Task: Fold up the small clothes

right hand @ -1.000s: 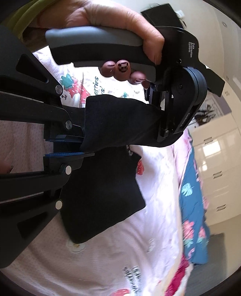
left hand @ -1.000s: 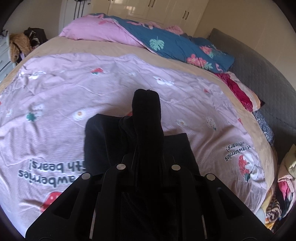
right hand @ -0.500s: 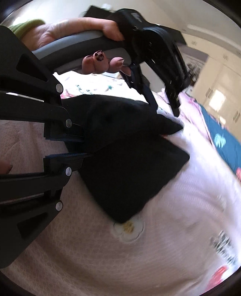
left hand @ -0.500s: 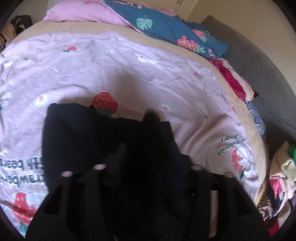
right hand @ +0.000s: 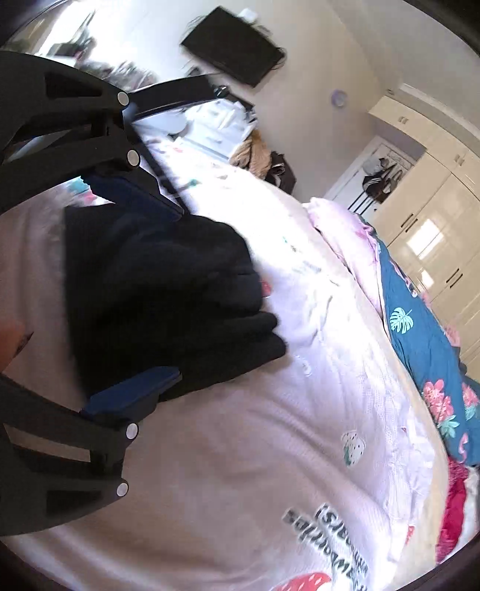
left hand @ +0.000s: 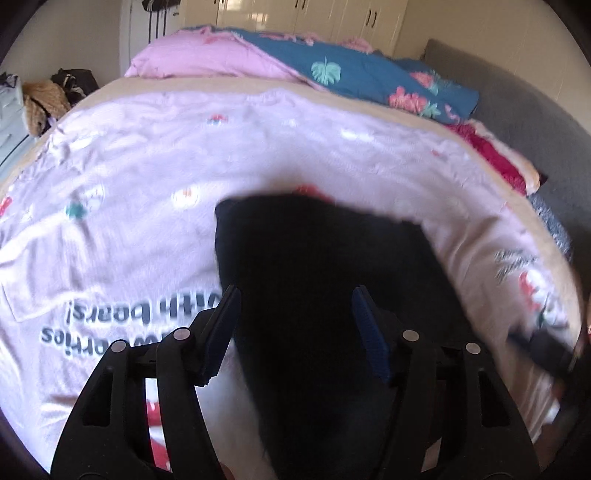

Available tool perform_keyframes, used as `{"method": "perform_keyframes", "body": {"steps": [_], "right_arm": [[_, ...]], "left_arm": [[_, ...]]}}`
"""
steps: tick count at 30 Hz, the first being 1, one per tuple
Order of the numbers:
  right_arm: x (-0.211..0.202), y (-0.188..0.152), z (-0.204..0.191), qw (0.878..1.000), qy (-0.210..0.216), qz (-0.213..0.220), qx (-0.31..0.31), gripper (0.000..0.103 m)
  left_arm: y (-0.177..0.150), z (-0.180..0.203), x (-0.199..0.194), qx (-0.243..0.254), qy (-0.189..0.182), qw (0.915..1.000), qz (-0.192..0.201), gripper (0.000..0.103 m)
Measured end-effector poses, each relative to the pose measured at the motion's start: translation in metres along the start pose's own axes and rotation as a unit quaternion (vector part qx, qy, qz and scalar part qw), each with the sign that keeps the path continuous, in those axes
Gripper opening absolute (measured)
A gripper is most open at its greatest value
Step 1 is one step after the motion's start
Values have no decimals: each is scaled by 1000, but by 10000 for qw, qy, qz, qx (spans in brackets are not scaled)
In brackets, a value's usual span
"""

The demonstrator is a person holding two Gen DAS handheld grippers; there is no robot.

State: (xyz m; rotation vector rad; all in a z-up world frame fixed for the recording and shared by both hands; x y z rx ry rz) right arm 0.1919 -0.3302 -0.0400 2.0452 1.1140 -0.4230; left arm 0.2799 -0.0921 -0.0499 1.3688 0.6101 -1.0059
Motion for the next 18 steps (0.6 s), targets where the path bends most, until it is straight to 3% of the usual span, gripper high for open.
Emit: {"method": "perform_keyframes", "body": {"steps": [7, 12, 14, 16, 18], "right_arm": [[54, 33, 15, 9963, 53, -857, -67, 77], [71, 37, 10, 9939, -268, -1016, -323, 73], [79, 40, 7, 9928, -356, -1033, -484, 63], [85, 38, 1, 9903, -392, -1161, -662, 46], [93, 39, -4, 9885, -477, -1161, -839, 39]], "left_arm": [[-16, -3, 10, 84, 140, 9998, 108, 55], [-20, -4, 9, 151, 173, 9996, 153, 55], [-20, -5, 9, 141, 147, 9997, 161, 55], [-20, -4, 9, 134, 137, 9997, 173, 55], [-21, -5, 9, 102, 129, 9997, 178, 55]]}}
Point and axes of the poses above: each gripper's, at about its wrist camera, not at the fingertips, and x roughly the way its jaws point, z to its right, y to its top, the point moved 7 cm from there along x, roughly the way its jaws point, and after that the axes turned 9 degrees about -z, right-handed, at the moved point
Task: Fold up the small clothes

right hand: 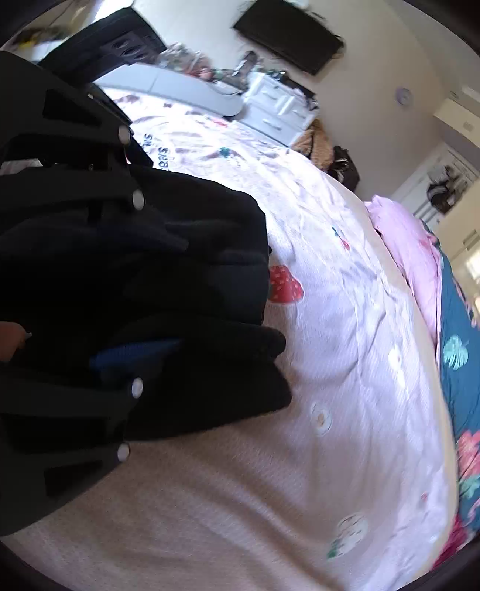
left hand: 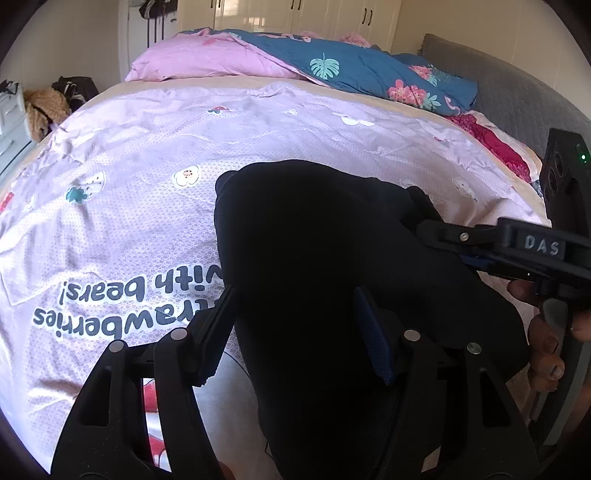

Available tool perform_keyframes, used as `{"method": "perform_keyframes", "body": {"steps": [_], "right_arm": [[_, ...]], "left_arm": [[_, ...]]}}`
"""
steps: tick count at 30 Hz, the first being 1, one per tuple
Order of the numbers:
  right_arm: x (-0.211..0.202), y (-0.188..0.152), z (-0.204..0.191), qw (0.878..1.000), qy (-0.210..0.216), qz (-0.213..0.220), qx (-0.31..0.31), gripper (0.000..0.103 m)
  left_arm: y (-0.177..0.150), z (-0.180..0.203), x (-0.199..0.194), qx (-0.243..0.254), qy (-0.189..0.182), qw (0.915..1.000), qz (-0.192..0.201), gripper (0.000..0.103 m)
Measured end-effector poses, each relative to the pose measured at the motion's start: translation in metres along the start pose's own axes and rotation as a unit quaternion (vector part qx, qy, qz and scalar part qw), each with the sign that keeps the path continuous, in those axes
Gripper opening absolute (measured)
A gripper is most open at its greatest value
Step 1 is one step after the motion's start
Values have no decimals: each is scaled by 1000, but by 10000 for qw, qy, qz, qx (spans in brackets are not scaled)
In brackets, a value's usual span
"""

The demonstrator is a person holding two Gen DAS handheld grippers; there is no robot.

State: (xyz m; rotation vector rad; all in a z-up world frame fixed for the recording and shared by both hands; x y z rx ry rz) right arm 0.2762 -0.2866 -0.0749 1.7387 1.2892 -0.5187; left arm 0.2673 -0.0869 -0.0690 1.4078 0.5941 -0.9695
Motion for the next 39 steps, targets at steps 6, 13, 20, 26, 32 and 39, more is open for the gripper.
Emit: {"method": "perform_keyframes", "body": {"steps": [6, 13, 20, 26, 32, 39], "right_arm": [[3, 3, -11, 9970, -434, 224, -606, 14], [-54, 14, -24, 9873, -560, 1027, -1074, 10], [-24, 7, 32, 9948, -738, 476, -520, 11], [-24, 3, 39, 9940, -886, 465, -438, 17], [-36, -4, 40, 9880, -1290, 730, -434, 30], [-64, -15, 31, 9802, -1516, 1145, -556, 57]], "left_arm": [[-1, -2, -4, -117, -114, 9999, -12, 55], [3, 11, -22, -138, -422, 9990, 56, 62], [-9, 27, -9, -12, -392, 9990, -227, 66], [-12, 25, -6, -49, -387, 9988, -284, 69], [-15, 25, -9, -73, -359, 9990, -269, 69], [-16, 25, -16, -85, -339, 9991, -248, 71]]}}
Point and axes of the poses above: each gripper's, at about its wrist camera, not at the fingertips, and x roughly the way its jaws point, z to its right, y to its top, the point moved 7 cm from there along x, roughly the way its jaws point, and after that the axes turned 9 degrees about -z, right-handed, at the moved point
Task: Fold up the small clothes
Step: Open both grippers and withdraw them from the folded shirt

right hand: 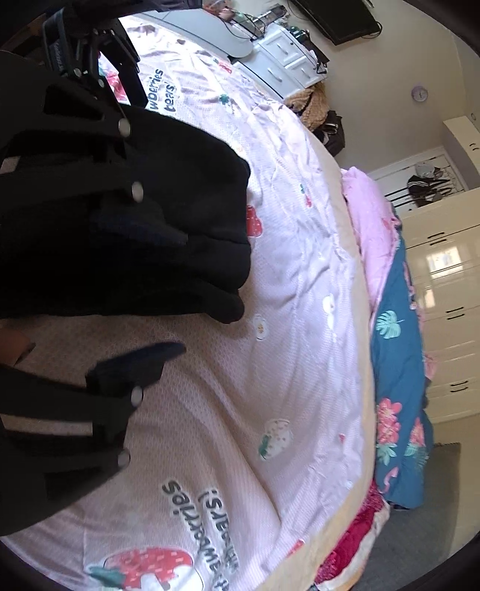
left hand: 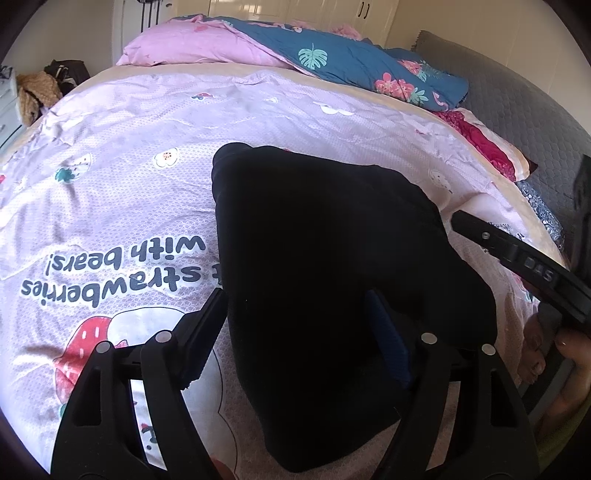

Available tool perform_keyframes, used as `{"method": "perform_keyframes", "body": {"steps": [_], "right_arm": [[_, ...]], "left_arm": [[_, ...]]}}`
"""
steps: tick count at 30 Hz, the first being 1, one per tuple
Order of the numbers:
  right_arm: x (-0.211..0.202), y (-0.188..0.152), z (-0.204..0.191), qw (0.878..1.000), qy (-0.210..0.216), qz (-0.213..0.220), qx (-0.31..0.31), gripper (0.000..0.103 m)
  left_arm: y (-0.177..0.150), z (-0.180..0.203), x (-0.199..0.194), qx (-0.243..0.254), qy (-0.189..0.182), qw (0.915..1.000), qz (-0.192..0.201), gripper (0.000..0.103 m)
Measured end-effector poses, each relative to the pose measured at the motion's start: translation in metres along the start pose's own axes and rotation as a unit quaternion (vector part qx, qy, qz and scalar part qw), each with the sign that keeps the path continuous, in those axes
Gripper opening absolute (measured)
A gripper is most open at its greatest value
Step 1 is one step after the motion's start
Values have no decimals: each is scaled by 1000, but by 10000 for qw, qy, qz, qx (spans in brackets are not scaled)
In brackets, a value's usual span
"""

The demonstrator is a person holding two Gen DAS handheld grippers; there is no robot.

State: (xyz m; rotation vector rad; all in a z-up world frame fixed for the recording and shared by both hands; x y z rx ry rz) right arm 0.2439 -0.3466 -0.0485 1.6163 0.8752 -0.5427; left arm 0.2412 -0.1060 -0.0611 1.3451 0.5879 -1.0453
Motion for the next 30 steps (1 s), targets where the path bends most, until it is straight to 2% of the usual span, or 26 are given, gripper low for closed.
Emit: {"method": "perform_keyframes", "body": {"steps": [2, 4, 7, 8, 10, 16, 30], "right_arm": [[-10, 1, -1, 9999, -39, 139, -4, 64], [-22, 2, -4, 9995, 32, 316, 7, 76], [-40, 4, -9, 9984, 127, 556, 2, 90], [-45, 4, -10, 9979, 142, 633, -8, 92], [-60, -1, -12, 9965, 217, 811, -52, 96], [-89, -18, -13, 9935, 197, 1119, -109, 99], [-95, -51, -7, 9962, -10, 867, -17, 99]], "left_arm": [[0, 0, -3, 7, -1, 10000, 22, 75], [-1, 1, -7, 23, -14, 10000, 40, 80], [-2, 3, -14, 80, 27, 9999, 85, 83], [-2, 3, -18, 93, 43, 9999, 109, 90], [-2, 4, -24, 109, 54, 9998, 177, 94], [-5, 5, -44, 141, 51, 9992, 362, 94], [-22, 1, -65, 135, 132, 9990, 411, 94]]}}
Point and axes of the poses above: each gripper's, at about its wrist camera, not at the fingertips, and x roughly the way its jaws point, z to its right, y to its top, the point moved 7 cm from there along x, roughly the way its jaws point, and after that the axes turned 9 degrees about -z, right-handed, at the moved point
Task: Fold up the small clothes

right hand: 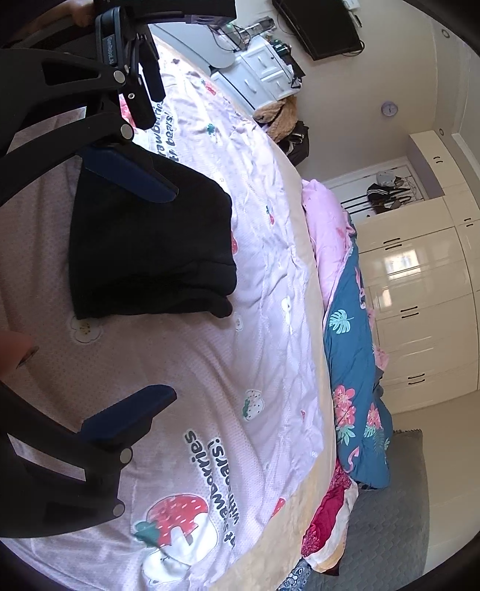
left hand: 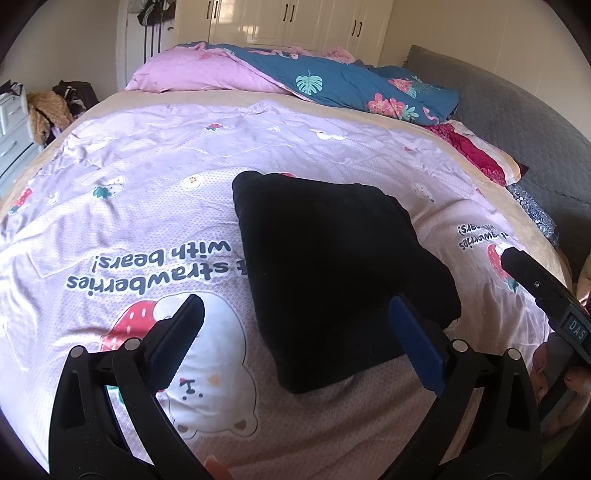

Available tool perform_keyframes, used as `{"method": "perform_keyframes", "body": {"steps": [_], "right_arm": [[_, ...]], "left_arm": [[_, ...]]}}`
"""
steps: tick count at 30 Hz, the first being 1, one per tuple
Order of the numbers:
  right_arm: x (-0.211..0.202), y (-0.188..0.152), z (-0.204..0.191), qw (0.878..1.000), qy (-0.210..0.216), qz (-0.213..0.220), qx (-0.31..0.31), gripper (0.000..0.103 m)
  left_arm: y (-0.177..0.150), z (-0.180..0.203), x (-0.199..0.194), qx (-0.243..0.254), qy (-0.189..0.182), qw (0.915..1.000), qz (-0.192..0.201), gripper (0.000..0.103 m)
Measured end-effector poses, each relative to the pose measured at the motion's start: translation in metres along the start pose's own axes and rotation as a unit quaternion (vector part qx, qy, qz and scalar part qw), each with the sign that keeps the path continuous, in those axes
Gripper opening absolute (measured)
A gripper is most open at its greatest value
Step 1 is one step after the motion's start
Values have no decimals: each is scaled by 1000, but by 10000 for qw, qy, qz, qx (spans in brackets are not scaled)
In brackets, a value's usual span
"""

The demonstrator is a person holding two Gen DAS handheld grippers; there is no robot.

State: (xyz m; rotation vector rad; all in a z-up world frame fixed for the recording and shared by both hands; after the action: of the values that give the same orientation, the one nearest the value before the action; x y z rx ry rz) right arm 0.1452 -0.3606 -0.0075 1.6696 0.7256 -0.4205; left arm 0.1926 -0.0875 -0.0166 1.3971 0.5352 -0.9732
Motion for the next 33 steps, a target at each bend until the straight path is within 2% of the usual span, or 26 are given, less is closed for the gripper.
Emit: {"method": "perform_keyframes", "body": {"steps": [10, 24, 33], "right_arm": [[-12, -22, -18, 9995, -196, -98, -231, 99], [-47, -61, -28, 9980, -531, 211, -289, 99], [-53, -95, -28, 9963, -766, 70, -391, 99]], "left_arm": [[-19, -8, -15, 54, 121, 9999, 30, 94], [-58, -32, -40, -121, 113, 9995, 270, 94], [-87, -37, -42, -5, 201, 9989, 419, 94]]}}
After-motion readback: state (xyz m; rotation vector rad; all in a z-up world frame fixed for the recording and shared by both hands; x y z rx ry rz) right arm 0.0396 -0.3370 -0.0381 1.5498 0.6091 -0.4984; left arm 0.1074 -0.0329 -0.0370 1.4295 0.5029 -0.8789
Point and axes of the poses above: each gripper's, at about its wrist camera, not at the fingertips, and x roughly the way its jaws point, z to its right, y to its top, the point moved 7 cm from there along x, roughly the way its jaws point, and after that the axes turned 9 degrees about -z, right-handed, at the moved point
